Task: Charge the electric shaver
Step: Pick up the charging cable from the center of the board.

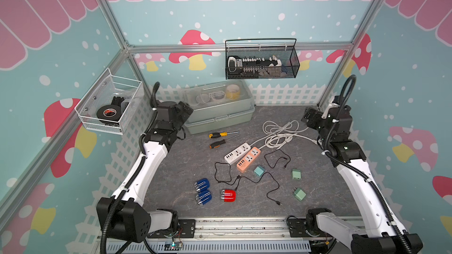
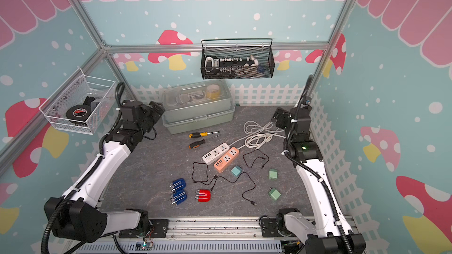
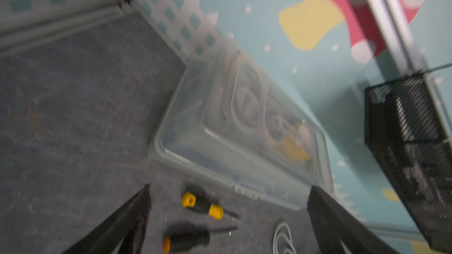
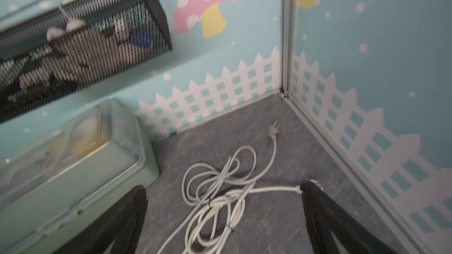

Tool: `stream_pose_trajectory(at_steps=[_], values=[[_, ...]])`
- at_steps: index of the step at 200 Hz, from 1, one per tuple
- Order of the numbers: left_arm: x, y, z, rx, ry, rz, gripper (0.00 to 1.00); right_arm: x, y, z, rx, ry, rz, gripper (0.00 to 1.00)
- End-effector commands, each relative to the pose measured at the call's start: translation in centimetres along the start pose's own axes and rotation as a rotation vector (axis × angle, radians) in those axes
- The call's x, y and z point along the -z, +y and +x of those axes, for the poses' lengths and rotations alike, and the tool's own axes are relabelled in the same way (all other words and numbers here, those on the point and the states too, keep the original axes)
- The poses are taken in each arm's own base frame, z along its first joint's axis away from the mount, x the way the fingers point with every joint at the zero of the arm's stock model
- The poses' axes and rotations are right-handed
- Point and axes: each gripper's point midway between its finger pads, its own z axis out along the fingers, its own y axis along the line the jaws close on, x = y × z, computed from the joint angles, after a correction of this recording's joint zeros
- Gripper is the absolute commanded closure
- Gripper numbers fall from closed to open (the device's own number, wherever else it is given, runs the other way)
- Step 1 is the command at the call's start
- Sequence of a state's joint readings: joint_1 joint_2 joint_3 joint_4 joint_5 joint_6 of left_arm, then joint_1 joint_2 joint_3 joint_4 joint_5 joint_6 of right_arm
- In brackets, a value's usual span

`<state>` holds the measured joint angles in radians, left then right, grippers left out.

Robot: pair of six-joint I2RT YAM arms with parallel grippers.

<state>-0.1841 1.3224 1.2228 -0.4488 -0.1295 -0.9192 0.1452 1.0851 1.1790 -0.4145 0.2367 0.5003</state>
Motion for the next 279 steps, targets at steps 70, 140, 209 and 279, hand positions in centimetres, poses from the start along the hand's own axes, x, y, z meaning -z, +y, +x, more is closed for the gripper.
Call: stream_pose_trajectory(at_steps=[70, 140, 209, 279], values=[[6.4, 6.7, 17.5, -0.11, 0.595, -0.158, 0.45, 8.1, 10.4, 24.7, 0.63, 0.719, -0.423, 0.3], [4.2, 5.8, 23.1, -0.151, 0.783, -0.111, 0.61, 6.7, 18.6, 31.5, 0.758, 0.812, -0.615, 0.45], [1.9, 4.7, 31.0, -0.266, 0.937, -0.112, 0.61, 6.4, 17.4, 28.7, 0.659, 0.685, -0.586, 0.49], [-1.6, 6.0, 33.1, -0.269, 0.908, -0.169, 0.56, 6.7, 13.3, 27.4, 0.484, 0.682, -0.556, 0.48]])
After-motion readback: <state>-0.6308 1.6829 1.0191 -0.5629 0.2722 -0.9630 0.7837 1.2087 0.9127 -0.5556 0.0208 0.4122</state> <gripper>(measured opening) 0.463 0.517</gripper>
